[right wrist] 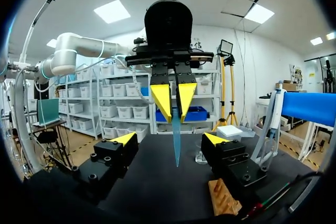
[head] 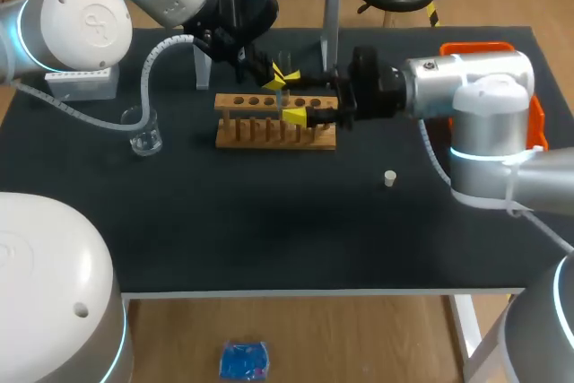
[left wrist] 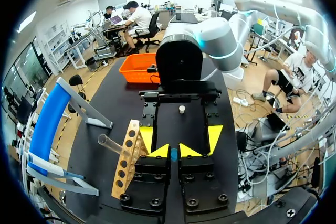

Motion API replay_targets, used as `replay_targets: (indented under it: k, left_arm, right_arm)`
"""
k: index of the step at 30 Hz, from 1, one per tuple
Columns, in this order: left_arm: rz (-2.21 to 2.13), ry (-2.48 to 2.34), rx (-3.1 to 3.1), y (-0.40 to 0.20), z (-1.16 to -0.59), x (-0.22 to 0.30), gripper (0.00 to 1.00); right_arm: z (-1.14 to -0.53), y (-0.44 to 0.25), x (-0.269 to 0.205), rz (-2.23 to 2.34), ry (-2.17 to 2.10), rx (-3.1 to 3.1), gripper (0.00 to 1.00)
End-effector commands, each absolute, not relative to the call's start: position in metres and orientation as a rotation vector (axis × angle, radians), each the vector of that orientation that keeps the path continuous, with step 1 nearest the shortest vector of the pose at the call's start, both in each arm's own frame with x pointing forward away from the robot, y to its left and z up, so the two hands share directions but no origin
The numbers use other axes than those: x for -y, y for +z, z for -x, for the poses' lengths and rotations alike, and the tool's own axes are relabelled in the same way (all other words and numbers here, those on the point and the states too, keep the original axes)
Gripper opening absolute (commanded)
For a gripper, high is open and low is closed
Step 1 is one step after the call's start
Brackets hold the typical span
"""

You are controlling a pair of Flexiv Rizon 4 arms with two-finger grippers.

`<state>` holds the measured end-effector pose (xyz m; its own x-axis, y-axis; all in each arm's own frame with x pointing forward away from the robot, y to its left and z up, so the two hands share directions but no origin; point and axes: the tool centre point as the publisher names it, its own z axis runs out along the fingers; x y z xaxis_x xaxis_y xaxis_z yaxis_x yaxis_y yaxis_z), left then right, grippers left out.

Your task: Invert the test tube, pick up the pipette, mount the tip to pipette, aspirate from beaker and dispense into the tube, eject the tip, return the pipette, and cap with the stopper.

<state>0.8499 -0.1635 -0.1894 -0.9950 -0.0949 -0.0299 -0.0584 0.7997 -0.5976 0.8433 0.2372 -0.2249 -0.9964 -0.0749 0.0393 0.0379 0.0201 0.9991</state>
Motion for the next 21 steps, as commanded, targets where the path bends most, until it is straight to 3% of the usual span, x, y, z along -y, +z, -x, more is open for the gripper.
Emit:
replay_targets:
  k: [1, 9, 16, 21]
  left_arm:
    - [0.125, -0.962, -2.929, -0.1883, -0.8501, 0.1632, 0.00]
    - [0.125, -0.962, -2.929, -0.1883, -0.8501, 0.1632, 0.00]
    - [0.125, -0.962, -2.929, -0.1883, -0.8501, 0.1632, 0.00]
    - [0.125, -0.962, -2.929, -0.1883, -0.8501, 0.1632, 0.00]
  right_arm:
    - [-0.8472, -0.2257, -0.2436, -0.042, -2.143, 2.181, 0.75]
    - [-0.8490, -0.2265, -0.2499, -0.044, -2.145, 2.180, 0.70]
    - [-0.8494, -0.2263, -0.2523, -0.047, -2.147, 2.172, 0.46]
    - [-0.8492, -0.2256, -0.2535, -0.065, -2.150, 2.166, 0.46]
